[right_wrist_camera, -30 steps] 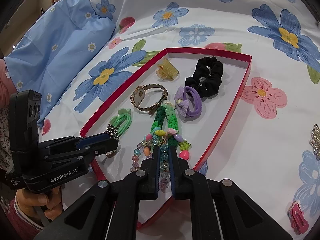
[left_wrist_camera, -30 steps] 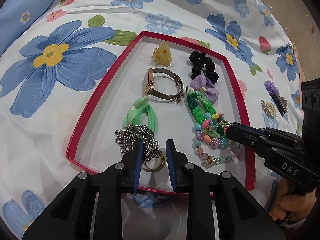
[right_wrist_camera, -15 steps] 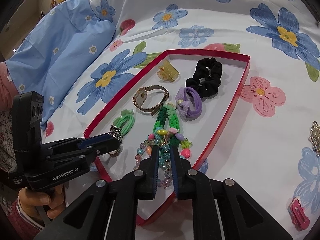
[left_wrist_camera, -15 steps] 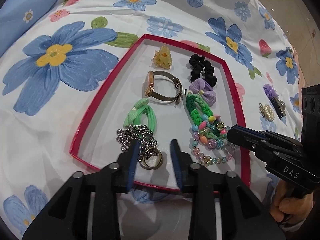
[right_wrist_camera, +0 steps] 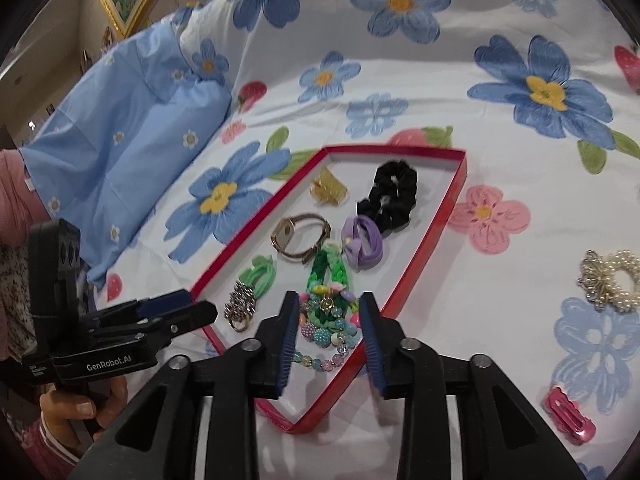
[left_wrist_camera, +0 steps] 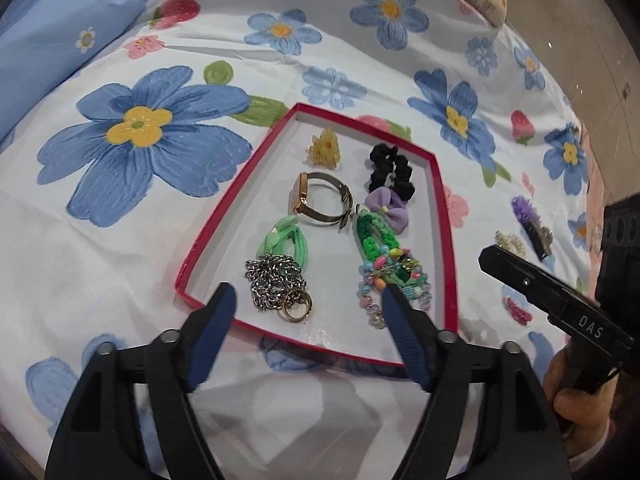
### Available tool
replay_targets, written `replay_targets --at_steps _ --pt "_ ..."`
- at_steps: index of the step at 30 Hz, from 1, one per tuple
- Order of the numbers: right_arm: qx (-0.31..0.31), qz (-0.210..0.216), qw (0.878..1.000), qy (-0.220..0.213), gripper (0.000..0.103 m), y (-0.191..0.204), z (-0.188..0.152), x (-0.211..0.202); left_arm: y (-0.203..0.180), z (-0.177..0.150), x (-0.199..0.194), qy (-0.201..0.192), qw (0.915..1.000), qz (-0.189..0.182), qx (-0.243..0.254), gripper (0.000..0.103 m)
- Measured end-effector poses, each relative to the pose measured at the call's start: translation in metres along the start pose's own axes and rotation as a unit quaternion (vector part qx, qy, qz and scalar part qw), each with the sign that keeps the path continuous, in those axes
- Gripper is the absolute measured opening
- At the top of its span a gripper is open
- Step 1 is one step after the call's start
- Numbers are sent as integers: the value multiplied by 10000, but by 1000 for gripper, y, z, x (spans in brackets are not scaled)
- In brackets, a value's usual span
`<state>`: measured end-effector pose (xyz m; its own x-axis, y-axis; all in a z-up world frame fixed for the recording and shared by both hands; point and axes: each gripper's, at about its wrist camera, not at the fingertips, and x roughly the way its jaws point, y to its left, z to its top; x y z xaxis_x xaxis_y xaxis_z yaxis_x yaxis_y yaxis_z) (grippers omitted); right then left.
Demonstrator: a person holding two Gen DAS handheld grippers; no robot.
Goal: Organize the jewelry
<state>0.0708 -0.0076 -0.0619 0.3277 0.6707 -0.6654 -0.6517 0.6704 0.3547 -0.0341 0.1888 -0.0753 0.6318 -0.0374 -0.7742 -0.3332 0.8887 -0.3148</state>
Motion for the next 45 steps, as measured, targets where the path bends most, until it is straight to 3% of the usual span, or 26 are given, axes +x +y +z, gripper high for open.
replay_targets --at_steps 3,7,10,15,20,24,30,32,35,38,45 --pt "139 106 9996 -219 56 -2 -3 -11 11 -3 -12 -120 9990 -138 -408 98" --pt "389 271 9981 -392 65 -7 -12 -21 31 -13 -23 -216 9943 -244 -1013 101" --pt "523 359 9971 -427 67 -9 -19 -25 39 -24 -29 -215 9929 -177 -1156 101" --pt "622 494 9956 -506 74 -5 -34 -34 25 -43 -46 -412 9964 382 -629 101" --pt "499 444 9961 -570 75 4 -47 -47 2 -53 -68 -574 9938 942 131 101" --pt "179 340 9955 -861 76 18 -41 -74 -9 -46 -95 -783 9927 841 374 101" --pt "-789 -151 9876 -1348 102 57 -9 -126 -23 -25 -128 -1043 9895 814 581 103" --pt "-1004 -213 9841 -1447 102 67 -4 -136 -25 -25 -128 -1121 9866 1011 619 103" --pt "-1072 -299 9842 -1374 103 68 -9 -132 -20 -32 -118 -1126 9858 1134 522 103" --pt "-942 -346 9868 -1269 103 62 -28 -116 -14 -44 -103 -1051 9882 1020 439 103" --pt "-900 -683 9874 -1106 103 51 -74 -83 -13 -69 -85 -1093 9840 1318 493 103"
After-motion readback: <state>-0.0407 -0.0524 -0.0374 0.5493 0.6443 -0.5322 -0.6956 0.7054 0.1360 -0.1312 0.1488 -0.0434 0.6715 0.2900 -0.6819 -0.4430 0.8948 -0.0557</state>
